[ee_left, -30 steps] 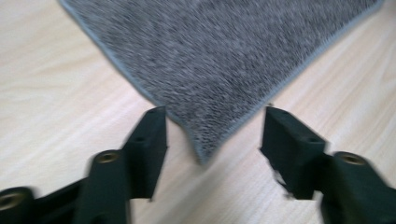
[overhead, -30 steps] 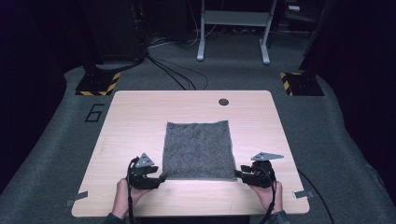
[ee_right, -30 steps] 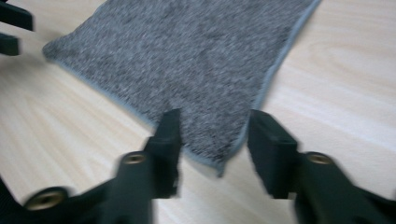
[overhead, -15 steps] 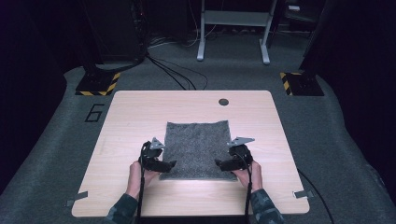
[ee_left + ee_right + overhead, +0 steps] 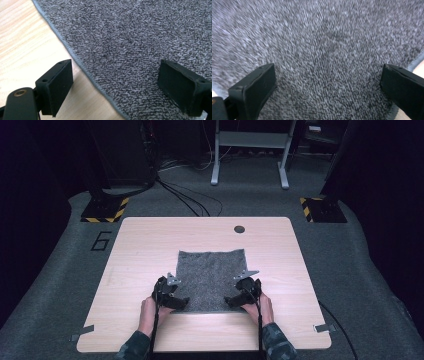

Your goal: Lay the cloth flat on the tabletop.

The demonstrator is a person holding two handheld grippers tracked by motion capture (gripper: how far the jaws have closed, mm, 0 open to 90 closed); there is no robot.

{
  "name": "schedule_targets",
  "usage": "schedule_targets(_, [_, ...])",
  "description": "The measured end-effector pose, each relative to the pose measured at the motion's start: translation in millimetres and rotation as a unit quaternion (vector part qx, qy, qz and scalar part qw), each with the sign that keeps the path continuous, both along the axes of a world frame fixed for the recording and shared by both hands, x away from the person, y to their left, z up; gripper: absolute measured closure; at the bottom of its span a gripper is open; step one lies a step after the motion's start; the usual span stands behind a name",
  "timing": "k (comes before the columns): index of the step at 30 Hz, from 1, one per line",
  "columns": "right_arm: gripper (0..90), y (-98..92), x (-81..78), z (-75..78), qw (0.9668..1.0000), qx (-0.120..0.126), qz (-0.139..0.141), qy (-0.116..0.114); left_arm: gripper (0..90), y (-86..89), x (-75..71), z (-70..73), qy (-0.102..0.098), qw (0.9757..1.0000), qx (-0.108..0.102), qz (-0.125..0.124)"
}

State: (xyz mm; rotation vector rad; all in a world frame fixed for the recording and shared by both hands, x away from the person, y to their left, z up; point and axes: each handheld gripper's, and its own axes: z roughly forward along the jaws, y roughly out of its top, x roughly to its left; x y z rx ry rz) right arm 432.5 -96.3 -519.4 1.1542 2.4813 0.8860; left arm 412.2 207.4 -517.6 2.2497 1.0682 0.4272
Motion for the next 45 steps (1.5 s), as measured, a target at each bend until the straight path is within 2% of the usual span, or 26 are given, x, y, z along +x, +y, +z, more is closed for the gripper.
schedule_targets(3, [1.0,0.0,-2.6,-1.1,0.9999,-0.009,0.001,-0.008,12.9,1.3,-2.5,-1.1,-0.001,1.0,-0.006,0.004])
schedule_targets(8, [1.0,-5.8,-7.3,-2.3,0.9999,-0.005,0.004,-0.015,12.8,1.0,-8.7,-2.2,-0.003,0.9999,-0.011,0.006])
schedule_targets(9, [1.0,-6.2,-9.6,-2.5,0.9999,0.001,-0.001,-0.01,12.7,0.9,-9.7,-2.2,-0.004,0.9999,-0.009,0.004])
schedule_targets(10, [1.0,-8.3,-10.0,-2.8,0.9999,-0.002,0.004,-0.017,12.5,0.0,-11.1,-2.5,-0.005,0.9999,-0.011,0.006])
schedule_targets(14, [1.0,-11.1,-15.0,-2.7,0.9999,-0.002,0.005,-0.015,12.4,-2.8,-17.5,-2.7,-0.005,0.9999,-0.013,0.008])
schedule_targets(15, [1.0,-11.3,-16.7,-2.9,0.9999,-0.001,0.002,-0.015,12.4,-2.6,-19.2,-2.1,0.001,0.9999,-0.011,0.003])
schedule_targets(16, [1.0,-12.2,-17.1,-3.1,0.9998,-0.001,0.005,-0.02,12.4,-2.7,-20.4,-2.9,-0.005,0.9999,-0.013,0.004])
schedule_targets(17, [1.0,-12.5,-18.5,-2.6,0.9999,-0.001,0.005,-0.014,12.4,-3.1,-22.0,-3.3,-0.007,0.9998,-0.016,0.007])
schedule_targets(21, [1.0,-13.8,-22.7,-3.2,0.9998,-0.001,0.006,-0.018,12.5,-3.5,-26.0,-3.1,-0.005,0.9999,-0.014,0.003])
schedule_targets(22, [1.0,-14.0,-24.0,-3.2,0.9999,0.001,0.004,-0.016,12.5,-4.3,-26.7,-4.0,-0.008,0.9998,-0.02,0.006])
schedule_targets(23, [1.0,-14.1,-24.9,-3.2,0.9999,0.001,0.003,-0.016,12.5,-3.6,-27.2,-2.9,-0.007,0.9999,-0.011,0.002])
schedule_targets(25, [1.1,-14.7,-26.5,-3.3,0.9998,0.0,0.004,-0.017,12.5,-4.1,-28.6,-2.8,-0.003,0.9999,-0.013,0.002])
schedule_targets(26, [1.0,-14.5,-27.6,-3.5,0.9998,0.002,0.001,-0.018,12.5,-4.8,-29.0,-3.7,-0.008,0.9998,-0.017,0.006])
schedule_targets(29, [1.1,-14.9,-29.5,-3.3,0.9998,0.0,0.002,-0.018,12.4,-4.1,-29.8,-3.5,-0.007,0.9998,-0.016,0.004])
schedule_targets(30, [1.1,-14.9,-30.6,-3.2,0.9999,0.0,0.004,-0.014,12.4,-3.0,-29.6,-2.5,-0.003,0.9999,-0.01,0.001])
schedule_targets(32, [1.0,-15.0,-32.1,-3.6,0.9998,0.0,0.002,-0.02,12.2,-0.7,-29.3,-2.7,0.0,0.9999,-0.012,0.004])
schedule_targets(36, [1.0,-13.8,-36.1,-3.9,0.9998,0.003,-0.006,-0.019,12.2,0.5,-30.8,-2.0,0.004,0.9999,-0.011,0.005])
schedule_targets(39, [0.2,-11.9,-38.1,-4.6,0.9997,0.007,-0.011,-0.019,11.8,1.0,-30.9,-2.9,-0.001,0.9999,-0.015,0.006])
schedule_targets(40, [0.0,-12.4,-37.6,-4.6,0.9997,0.004,-0.008,-0.021,11.1,1.7,-30.5,-1.8,0.004,0.9999,-0.009,0.005])
schedule_targets(42, [0.0,-12.4,-38.1,-3.8,0.9997,0.006,-0.007,-0.021,8.1,3.2,-30.1,0.6,-0.001,0.9999,-0.005,0.011])
schedule_targets(44, [0.0,-13.1,-39.4,-1.4,0.9996,0.017,-0.008,-0.023,7.1,6.7,-29.9,4.9,-0.008,0.9996,-0.02,0.017])
schedule_targets(45, [0.0,-12.7,-40.4,0.7,0.9995,0.019,-0.008,-0.025,6.9,8.5,-29.5,7.6,-0.011,0.9995,-0.022,0.021])
